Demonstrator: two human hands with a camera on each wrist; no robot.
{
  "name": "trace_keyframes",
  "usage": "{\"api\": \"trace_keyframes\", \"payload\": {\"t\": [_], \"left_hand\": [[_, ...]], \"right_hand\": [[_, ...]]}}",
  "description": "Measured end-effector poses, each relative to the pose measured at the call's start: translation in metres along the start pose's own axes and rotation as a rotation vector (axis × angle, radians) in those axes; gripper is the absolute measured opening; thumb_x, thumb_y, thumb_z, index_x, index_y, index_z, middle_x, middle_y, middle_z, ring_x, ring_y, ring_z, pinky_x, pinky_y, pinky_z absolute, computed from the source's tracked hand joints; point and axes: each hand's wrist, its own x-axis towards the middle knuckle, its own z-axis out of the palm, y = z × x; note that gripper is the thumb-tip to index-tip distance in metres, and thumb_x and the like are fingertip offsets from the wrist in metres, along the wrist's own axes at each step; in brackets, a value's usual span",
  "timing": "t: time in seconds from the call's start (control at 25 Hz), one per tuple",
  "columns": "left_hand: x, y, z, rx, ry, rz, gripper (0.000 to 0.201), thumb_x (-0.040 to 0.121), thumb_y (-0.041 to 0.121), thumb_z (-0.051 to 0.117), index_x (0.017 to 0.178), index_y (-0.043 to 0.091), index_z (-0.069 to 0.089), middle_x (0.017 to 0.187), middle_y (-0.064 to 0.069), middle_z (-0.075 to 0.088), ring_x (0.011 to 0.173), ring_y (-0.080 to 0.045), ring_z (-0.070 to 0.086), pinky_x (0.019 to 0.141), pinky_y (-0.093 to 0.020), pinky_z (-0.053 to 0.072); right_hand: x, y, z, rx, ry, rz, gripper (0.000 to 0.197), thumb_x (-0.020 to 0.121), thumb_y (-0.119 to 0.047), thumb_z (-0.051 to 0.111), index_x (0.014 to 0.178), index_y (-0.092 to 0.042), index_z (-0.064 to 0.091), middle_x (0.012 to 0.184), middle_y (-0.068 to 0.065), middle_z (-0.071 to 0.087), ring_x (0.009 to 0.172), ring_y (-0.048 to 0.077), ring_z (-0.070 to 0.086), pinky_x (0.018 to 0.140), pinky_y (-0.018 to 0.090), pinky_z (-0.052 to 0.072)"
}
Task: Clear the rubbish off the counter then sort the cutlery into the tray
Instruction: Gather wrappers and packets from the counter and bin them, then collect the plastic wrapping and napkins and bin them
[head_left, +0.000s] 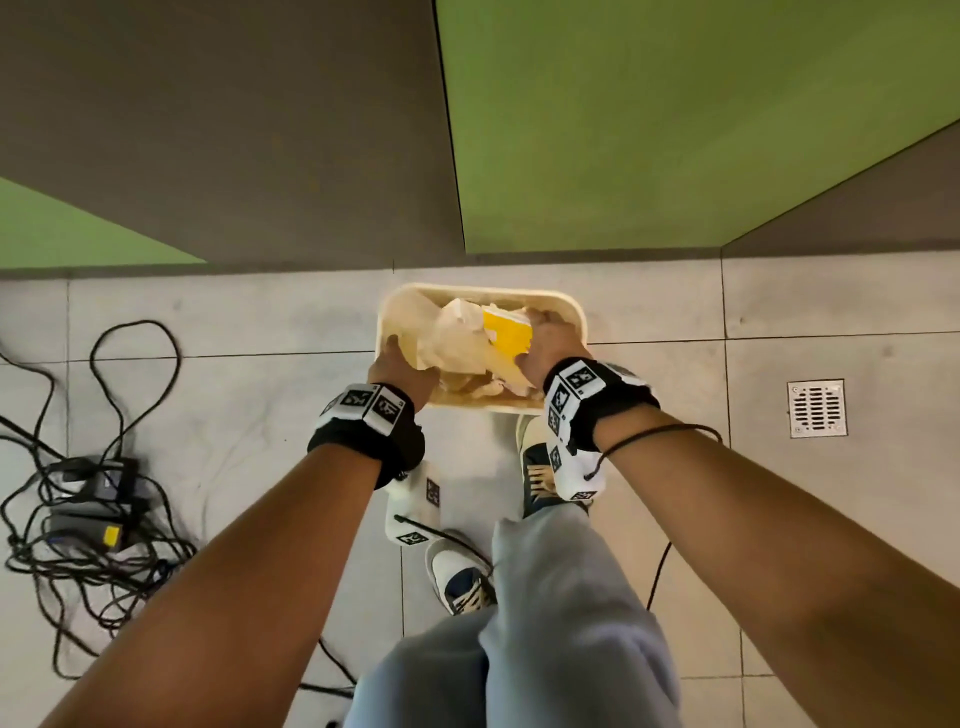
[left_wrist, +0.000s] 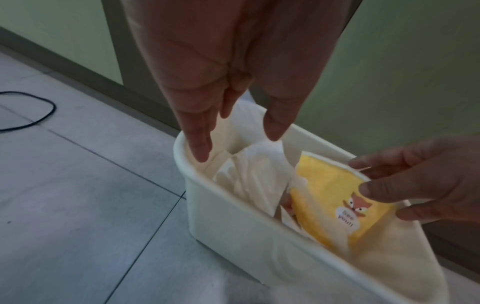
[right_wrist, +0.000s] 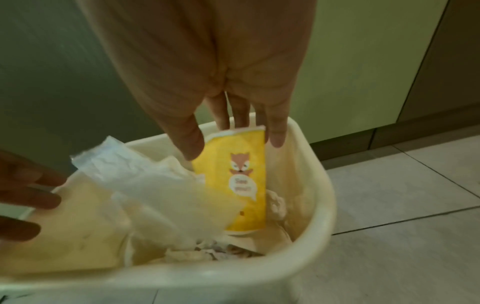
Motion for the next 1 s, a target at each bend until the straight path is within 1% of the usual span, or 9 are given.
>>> {"api": "trace_keyframes", "payload": {"t": [0.12, 0.28, 0.4, 0.52, 0.68, 0.76, 0.84, 0.96, 1.0], "left_hand": [[-0.022, 0.004, -0.023, 0.057, 0.02, 0.04, 0.061, 0.089, 0.021, 0.054, 0.144, 0.012, 0.029, 0.148, -0.014, 0.038, 0.134, -0.03, 0.039, 0.108, -0.034, 0.033], [-0.084, 0.029, -0.07, 0.019, 0.0, 0.223, 0.042, 0.09, 0.017, 0.053, 0.131, 0.016, 0.05, 0.134, -0.004, 0.056, 0.121, -0.022, 0.052, 0.096, -0.025, 0.04], [-0.16, 0.059, -0.12, -0.038, -0.013, 0.366, 0.033, 0.09, 0.015, 0.053, 0.122, 0.015, 0.057, 0.124, -0.003, 0.063, 0.113, -0.021, 0.057, 0.088, -0.018, 0.038], [-0.249, 0.088, -0.182, -0.066, -0.041, 0.54, 0.027, 0.09, 0.016, 0.055, 0.115, 0.016, 0.062, 0.111, -0.002, 0.066, 0.096, -0.021, 0.062, 0.079, -0.017, 0.039], [-0.362, 0.122, -0.272, -0.087, -0.057, 0.744, 0.017, 0.089, 0.019, 0.058, 0.103, 0.027, 0.062, 0.087, 0.012, 0.06, 0.07, 0.0, 0.056, 0.065, -0.005, 0.042], [-0.412, 0.146, -0.325, -0.099, 0.018, 0.817, 0.017, 0.088, 0.019, 0.058, 0.099, 0.032, 0.06, 0.083, 0.014, 0.058, 0.071, 0.002, 0.054, 0.069, -0.008, 0.042], [-0.446, 0.167, -0.372, -0.15, 0.14, 0.865, 0.018, 0.088, 0.016, 0.058, 0.097, 0.031, 0.06, 0.079, 0.013, 0.058, 0.075, -0.005, 0.057, 0.07, -0.011, 0.042], [-0.472, 0.188, -0.424, -0.269, 0.321, 0.841, 0.016, 0.088, 0.014, 0.058, 0.096, 0.027, 0.061, 0.076, 0.011, 0.057, 0.065, -0.01, 0.055, 0.048, -0.005, 0.038], [-0.476, 0.19, -0.437, -0.289, 0.389, 0.824, 0.017, 0.088, 0.013, 0.058, 0.098, 0.024, 0.063, 0.077, 0.01, 0.057, 0.063, -0.007, 0.053, 0.047, -0.005, 0.037]], "right_hand": [[-0.026, 0.0, -0.013, 0.039, 0.088, 0.02, 0.067, 0.086, -0.013, 0.052, 0.145, -0.016, 0.021, 0.153, 0.011, 0.024, 0.139, 0.032, 0.024, 0.112, 0.042, 0.032], [-0.088, -0.012, -0.059, 0.081, 0.093, -0.079, 0.051, 0.086, -0.011, 0.05, 0.136, -0.018, 0.042, 0.146, 0.007, 0.038, 0.133, 0.027, 0.038, 0.11, 0.038, 0.036], [-0.17, -0.031, -0.126, 0.046, 0.115, -0.227, 0.043, 0.087, -0.009, 0.051, 0.129, -0.014, 0.05, 0.133, 0.013, 0.052, 0.12, 0.029, 0.052, 0.103, 0.033, 0.042], [-0.264, -0.054, -0.205, 0.009, 0.156, -0.349, 0.039, 0.088, -0.011, 0.052, 0.127, -0.016, 0.051, 0.124, 0.009, 0.061, 0.109, 0.026, 0.058, 0.095, 0.032, 0.046], [-0.364, -0.095, -0.308, 0.014, 0.287, -0.486, 0.038, 0.09, -0.014, 0.052, 0.127, -0.02, 0.051, 0.113, -0.001, 0.063, 0.103, 0.018, 0.059, 0.085, 0.027, 0.047], [-0.404, -0.124, -0.363, 0.084, 0.389, -0.581, 0.036, 0.089, -0.012, 0.054, 0.124, -0.019, 0.054, 0.103, -0.004, 0.061, 0.095, 0.015, 0.06, 0.078, 0.022, 0.042], [-0.432, -0.149, -0.408, 0.186, 0.504, -0.674, 0.032, 0.087, -0.008, 0.056, 0.117, -0.016, 0.059, 0.096, -0.004, 0.061, 0.086, 0.017, 0.061, 0.075, 0.021, 0.042], [-0.446, -0.185, -0.458, 0.265, 0.593, -0.754, 0.026, 0.086, -0.007, 0.057, 0.11, -0.014, 0.063, 0.09, -0.001, 0.061, 0.078, 0.019, 0.06, 0.07, 0.02, 0.047], [-0.447, -0.197, -0.471, 0.266, 0.601, -0.776, 0.025, 0.086, -0.007, 0.057, 0.109, -0.013, 0.063, 0.091, -0.001, 0.061, 0.079, 0.02, 0.06, 0.073, 0.024, 0.049]]}}
